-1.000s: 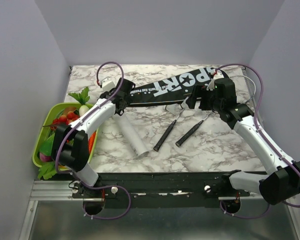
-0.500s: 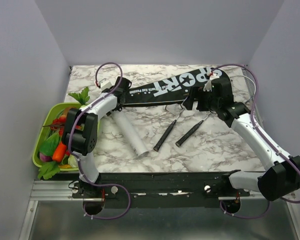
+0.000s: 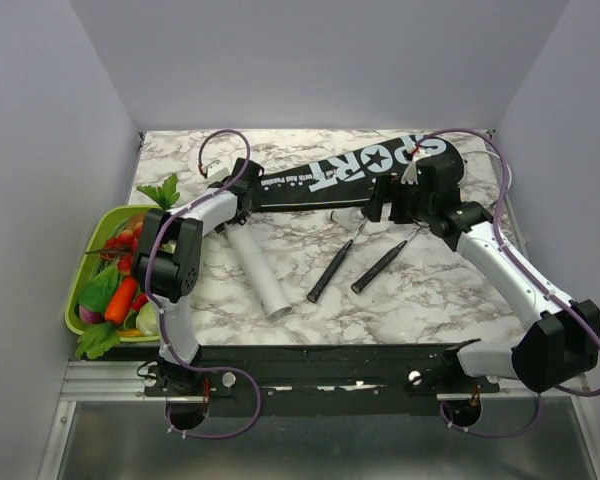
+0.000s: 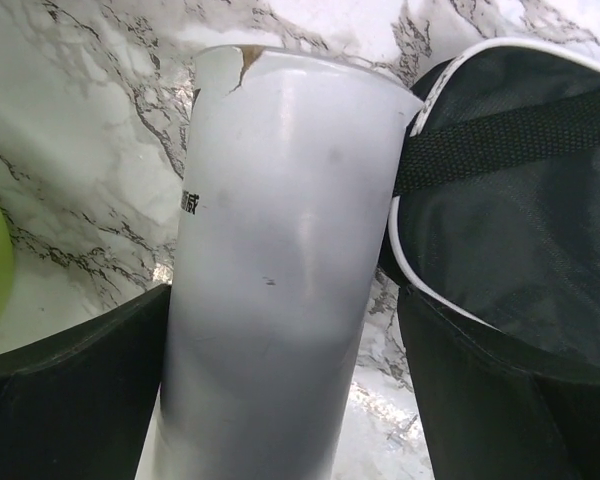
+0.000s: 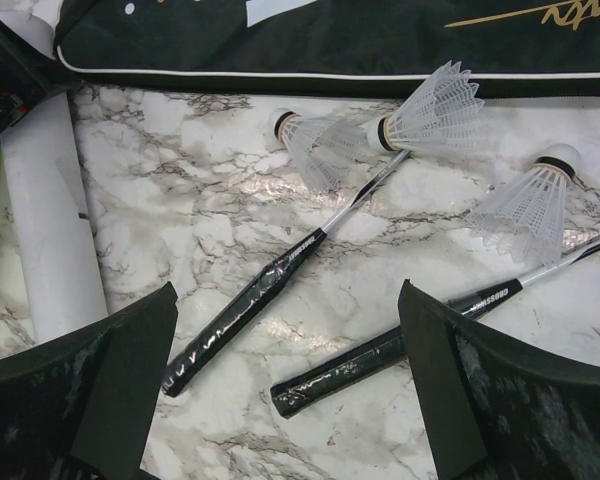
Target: Pack up the badminton gear
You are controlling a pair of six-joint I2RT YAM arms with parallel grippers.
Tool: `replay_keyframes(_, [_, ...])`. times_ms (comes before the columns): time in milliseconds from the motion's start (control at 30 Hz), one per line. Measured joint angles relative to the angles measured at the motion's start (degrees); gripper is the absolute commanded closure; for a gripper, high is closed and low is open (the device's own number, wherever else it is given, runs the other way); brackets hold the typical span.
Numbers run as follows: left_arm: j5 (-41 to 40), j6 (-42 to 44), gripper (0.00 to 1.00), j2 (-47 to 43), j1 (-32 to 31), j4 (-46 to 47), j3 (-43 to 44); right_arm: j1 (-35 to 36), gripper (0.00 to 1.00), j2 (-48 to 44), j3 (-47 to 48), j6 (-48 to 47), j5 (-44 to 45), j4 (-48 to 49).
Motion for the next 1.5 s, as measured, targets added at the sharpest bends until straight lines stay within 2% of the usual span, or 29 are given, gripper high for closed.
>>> replay_keyframes(67, [0.37, 0.33, 0.10, 0.00, 0.00, 1.03, -1.01, 0.04, 0.00, 0.24, 0.00, 0.17, -0.13, 0.00])
replay_keyframes(167, [0.90, 0.83, 0.23, 0.00, 0.00, 2.05, -2.64, 0.17, 0.00, 0.44, 0.00, 0.42, -0.28, 0.02])
replay_keyframes(300, [1.81, 2.10, 0.45, -0.74, 0.02, 2.62, -3.80, 0.42, 0.00, 0.46, -0.02, 0.55, -0.33, 0.07])
replay_keyframes(333, [2.21, 2.12, 0.55, -0.96, 0.04, 2.60, -4.00, 0.46, 0.00, 0.46, -0.02, 0.70, -0.35, 0.07])
replay_keyframes(400, [2.47, 2.45, 0.66, -1.33, 0.02, 2.82, -4.70, 0.66, 0.00, 0.46, -0.02, 0.92, -0.33, 0.07])
replay_keyframes(433, [2.49, 2.51, 0.81, -1.51, 0.02, 2.97, -4.87, 0.70, 0.00, 0.44, -0.02, 1.03, -0.33, 0.07])
replay_keyframes(467, [2.51, 2.67, 0.88, -1.75, 0.02, 3.15, -5.11, 0.76, 0.00, 0.44, -0.02, 1.14, -0.33, 0.07])
replay_keyframes(500, [2.58, 2.82, 1.00, -2.01, 0.02, 3.21, -5.38, 0.79, 0.00, 0.44, -0.02, 1.27, -0.33, 0.07])
replay_keyframes(800, [3.93, 10.16, 1.00, -11.04, -0.59, 2.95, -7.72, 1.16, 0.00, -0.39, 0.92, 1.27, -0.31, -2.19])
replay_keyframes(1100, [14.08, 26.38, 1.00, -23.15, -3.34, 2.25, -3.43, 1.16, 0.00, -6.45, 6.29, 0.22, -0.07, -8.92])
replay_keyframes(1333, [24.13, 38.53, 1.00, -31.63, -10.25, 3.39, -5.46, 1.16, 0.00, -15.32, 6.08, 0.94, -1.11, -12.92])
replay_keyframes(1500, [29.59, 44.70, 1.00, -39.39, -19.52, 4.33, -13.55, 1.16, 0.00, -20.33, 3.17, 1.95, -3.74, -15.52])
